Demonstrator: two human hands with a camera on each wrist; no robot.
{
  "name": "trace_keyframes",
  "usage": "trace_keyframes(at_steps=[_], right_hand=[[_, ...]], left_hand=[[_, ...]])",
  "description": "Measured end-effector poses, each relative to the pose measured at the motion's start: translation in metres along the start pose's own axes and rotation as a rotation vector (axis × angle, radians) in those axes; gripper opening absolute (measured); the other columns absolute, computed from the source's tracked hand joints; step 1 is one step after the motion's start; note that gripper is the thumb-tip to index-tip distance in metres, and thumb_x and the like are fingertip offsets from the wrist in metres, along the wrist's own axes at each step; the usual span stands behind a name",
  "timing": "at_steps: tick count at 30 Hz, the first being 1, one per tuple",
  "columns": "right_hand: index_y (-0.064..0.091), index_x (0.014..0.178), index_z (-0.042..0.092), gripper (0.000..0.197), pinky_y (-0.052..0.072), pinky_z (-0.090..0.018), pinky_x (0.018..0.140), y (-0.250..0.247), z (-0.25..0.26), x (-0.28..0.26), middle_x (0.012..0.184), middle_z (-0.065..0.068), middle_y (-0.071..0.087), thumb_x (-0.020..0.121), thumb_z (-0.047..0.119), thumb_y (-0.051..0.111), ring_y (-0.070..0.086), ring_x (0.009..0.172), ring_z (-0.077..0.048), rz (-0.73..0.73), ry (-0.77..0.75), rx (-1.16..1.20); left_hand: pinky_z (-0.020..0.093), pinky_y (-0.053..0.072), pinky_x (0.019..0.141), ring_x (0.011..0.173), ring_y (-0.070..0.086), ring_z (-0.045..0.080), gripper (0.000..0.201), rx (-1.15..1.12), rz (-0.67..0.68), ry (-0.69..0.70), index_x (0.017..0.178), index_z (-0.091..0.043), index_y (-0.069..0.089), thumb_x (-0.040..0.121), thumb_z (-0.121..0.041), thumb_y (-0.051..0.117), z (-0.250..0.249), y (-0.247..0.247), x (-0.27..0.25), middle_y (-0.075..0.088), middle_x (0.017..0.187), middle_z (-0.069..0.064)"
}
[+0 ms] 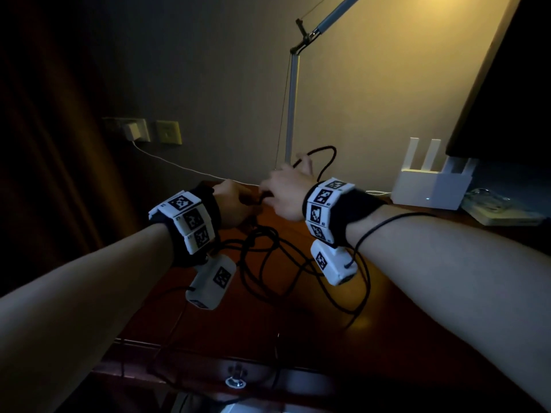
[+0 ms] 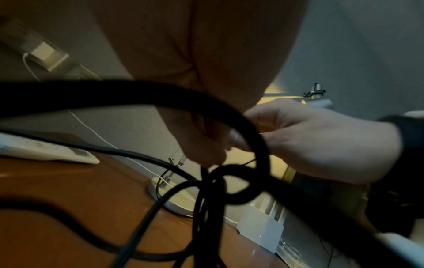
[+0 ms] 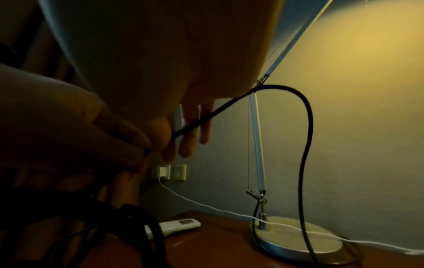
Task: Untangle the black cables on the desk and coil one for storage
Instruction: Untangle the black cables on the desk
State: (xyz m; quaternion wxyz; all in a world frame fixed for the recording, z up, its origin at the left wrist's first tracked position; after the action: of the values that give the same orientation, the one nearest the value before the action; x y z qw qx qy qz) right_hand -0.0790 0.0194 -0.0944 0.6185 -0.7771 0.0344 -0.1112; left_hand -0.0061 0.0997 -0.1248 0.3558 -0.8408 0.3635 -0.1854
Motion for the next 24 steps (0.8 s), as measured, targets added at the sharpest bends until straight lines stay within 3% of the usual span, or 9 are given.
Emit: trace_keyframes(at_steps=[3,7,10,14,16,19,22,24], right_hand=[[0.064,0.103,0.035,0.021,0.017,-0.051,0.099,0.004,-0.011,0.002,0.098,0.009,0.052,0.098,0.041,0.044,0.036,0.119,-0.021,-0.036,0.080,0.147],[0.065,0.104,0.039,0.019,0.020,-0.044,0.092,0.000,-0.038,0.002,0.104,0.008,0.049,0.096,0.043,0.048,0.033,0.121,-0.022,-0.142,0.289,0.240],[0.067,0.107,0.034,0.021,0.021,-0.044,0.096,0.000,-0.056,0.000,0.106,0.005,0.046,0.097,0.040,0.050,0.031,0.122,-0.024,-0.177,0.443,0.288],[0.069,0.095,0.025,0.018,0.025,-0.045,0.091,0.000,-0.083,-0.006,0.110,-0.003,0.062,0.095,0.030,0.051,0.042,0.115,-0.029,-0.269,0.645,0.385],[0.071,0.093,0.019,0.018,0.029,-0.045,0.096,-0.004,-0.097,-0.014,0.105,-0.006,0.066,0.094,0.025,0.053,0.049,0.110,-0.031,-0.294,0.724,0.428],[0.072,0.097,0.015,0.023,0.033,-0.046,0.096,-0.005,-0.102,-0.018,0.103,-0.007,0.069,0.095,0.028,0.053,0.055,0.106,-0.031,-0.308,0.721,0.432],[0.072,0.093,0.015,0.026,0.039,-0.045,0.096,-0.001,-0.095,-0.016,0.095,-0.006,0.069,0.092,0.035,0.055,0.058,0.099,-0.031,-0.321,0.671,0.476],[0.071,0.088,0.011,0.040,0.048,-0.036,0.081,0.001,-0.092,-0.016,0.086,-0.006,0.069,0.084,0.050,0.063,0.060,0.083,-0.024,-0.311,0.622,0.551]], left_hand=[[0.022,0.053,0.062,0.066,0.066,0.011,0.010,-0.058,0.040,-0.014,0.097,-0.017,0.069,0.087,-0.021,0.068,0.001,0.003,-0.002,0.069,0.080,-0.001],[0.022,0.053,0.065,0.076,0.062,0.008,0.032,0.003,0.145,-0.022,0.114,-0.021,0.056,0.086,-0.030,0.068,-0.001,0.011,-0.005,0.062,0.091,-0.007],[0.018,0.045,0.054,0.066,0.059,0.006,0.022,0.021,0.115,-0.019,0.108,-0.020,0.058,0.090,-0.031,0.063,-0.002,0.007,-0.005,0.061,0.081,-0.006],[0.034,0.056,0.075,0.085,0.067,0.017,0.009,0.146,0.224,-0.024,0.086,-0.029,0.064,0.083,-0.032,0.072,0.008,0.009,-0.007,0.069,0.089,-0.001],[0.035,0.057,0.075,0.083,0.069,0.018,0.009,0.151,0.228,-0.023,0.083,-0.031,0.064,0.082,-0.029,0.073,0.015,0.008,-0.009,0.071,0.084,-0.002],[0.028,0.050,0.063,0.068,0.064,0.012,0.010,0.034,0.198,-0.014,0.089,-0.024,0.064,0.088,-0.034,0.065,0.016,0.006,-0.013,0.069,0.075,-0.002],[0.017,0.042,0.051,0.053,0.059,0.001,0.020,0.056,0.125,0.013,0.097,-0.025,0.066,0.093,-0.041,0.056,0.008,0.003,-0.012,0.068,0.071,-0.005],[0.015,0.041,0.048,0.051,0.058,-0.003,0.013,0.145,0.083,0.020,0.096,-0.033,0.067,0.092,-0.041,0.057,0.004,0.001,-0.012,0.069,0.070,-0.007]])
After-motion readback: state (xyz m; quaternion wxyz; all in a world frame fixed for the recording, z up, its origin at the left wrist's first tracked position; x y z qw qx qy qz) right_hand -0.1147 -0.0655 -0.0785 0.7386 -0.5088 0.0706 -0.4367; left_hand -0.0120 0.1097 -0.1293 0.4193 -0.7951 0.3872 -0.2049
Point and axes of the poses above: each hand's wrist, its own x-axis towards the middle knuckle, its own y-axis out of the palm, z = x × y, the point moved 7 cm from there along x, towards the middle knuckle
